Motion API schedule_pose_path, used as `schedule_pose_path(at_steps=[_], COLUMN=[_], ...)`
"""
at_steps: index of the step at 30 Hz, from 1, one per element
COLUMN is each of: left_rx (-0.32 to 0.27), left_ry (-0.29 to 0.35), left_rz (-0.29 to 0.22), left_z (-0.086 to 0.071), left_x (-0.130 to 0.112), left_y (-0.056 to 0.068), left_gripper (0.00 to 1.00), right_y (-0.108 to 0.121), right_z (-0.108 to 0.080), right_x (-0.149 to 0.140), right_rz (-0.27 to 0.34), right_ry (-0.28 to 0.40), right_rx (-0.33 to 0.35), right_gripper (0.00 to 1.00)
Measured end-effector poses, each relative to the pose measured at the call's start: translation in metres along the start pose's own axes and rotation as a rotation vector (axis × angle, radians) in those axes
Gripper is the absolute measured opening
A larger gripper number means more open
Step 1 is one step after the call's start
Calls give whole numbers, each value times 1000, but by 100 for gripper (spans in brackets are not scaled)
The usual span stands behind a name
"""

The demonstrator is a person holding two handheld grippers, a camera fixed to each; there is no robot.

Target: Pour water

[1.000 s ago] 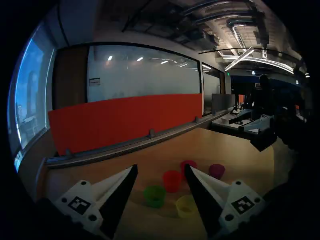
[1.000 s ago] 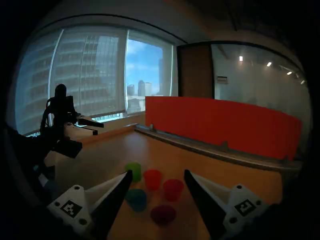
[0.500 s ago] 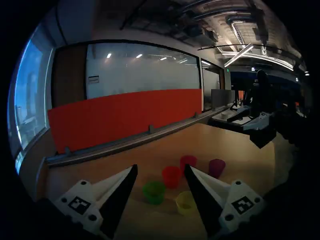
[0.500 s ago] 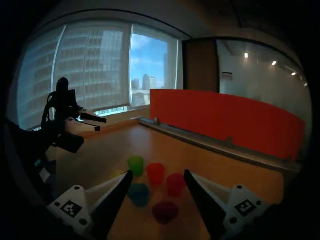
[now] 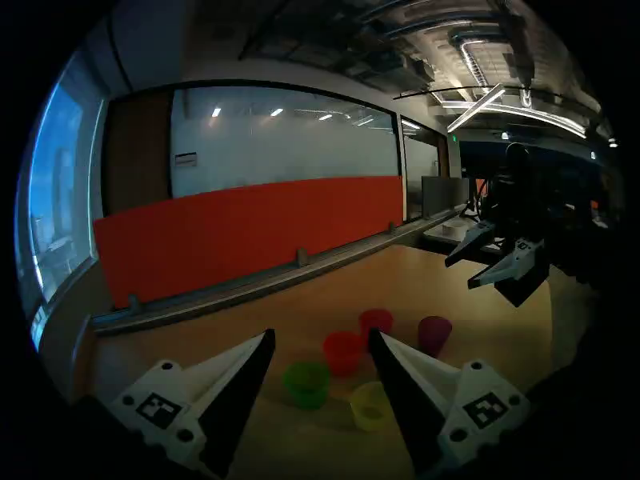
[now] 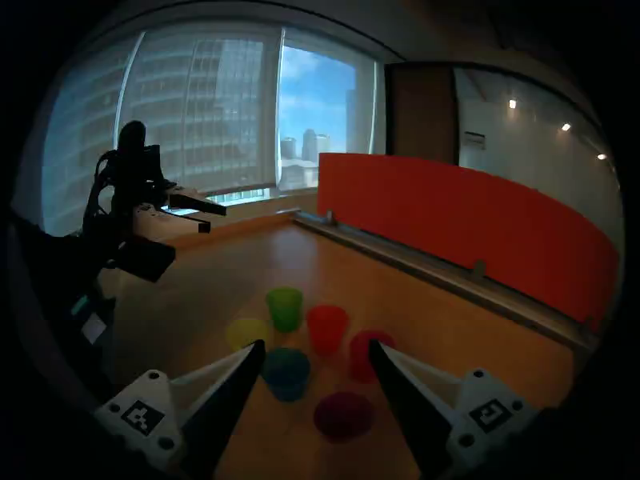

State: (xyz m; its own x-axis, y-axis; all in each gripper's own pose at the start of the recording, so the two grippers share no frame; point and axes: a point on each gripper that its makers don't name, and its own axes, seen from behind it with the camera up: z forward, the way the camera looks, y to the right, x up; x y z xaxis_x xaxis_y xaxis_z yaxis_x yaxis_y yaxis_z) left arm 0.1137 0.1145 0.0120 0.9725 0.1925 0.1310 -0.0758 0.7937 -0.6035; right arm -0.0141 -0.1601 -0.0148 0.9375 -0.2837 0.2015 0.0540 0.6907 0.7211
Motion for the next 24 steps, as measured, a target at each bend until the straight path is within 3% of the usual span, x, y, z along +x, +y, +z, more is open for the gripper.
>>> schedule_pose_path(at_steps=[24], left_rx=[-5], left_ry=[-9], left_rz=[-10], left_z=[12], left_x=[-12], left_y=[-5], left_gripper=[86], right_y=[-21], right_z=[59], right_x=[-55], right_rz=[-58], right_ry=[-121], right_rx=[81], right_gripper=[100])
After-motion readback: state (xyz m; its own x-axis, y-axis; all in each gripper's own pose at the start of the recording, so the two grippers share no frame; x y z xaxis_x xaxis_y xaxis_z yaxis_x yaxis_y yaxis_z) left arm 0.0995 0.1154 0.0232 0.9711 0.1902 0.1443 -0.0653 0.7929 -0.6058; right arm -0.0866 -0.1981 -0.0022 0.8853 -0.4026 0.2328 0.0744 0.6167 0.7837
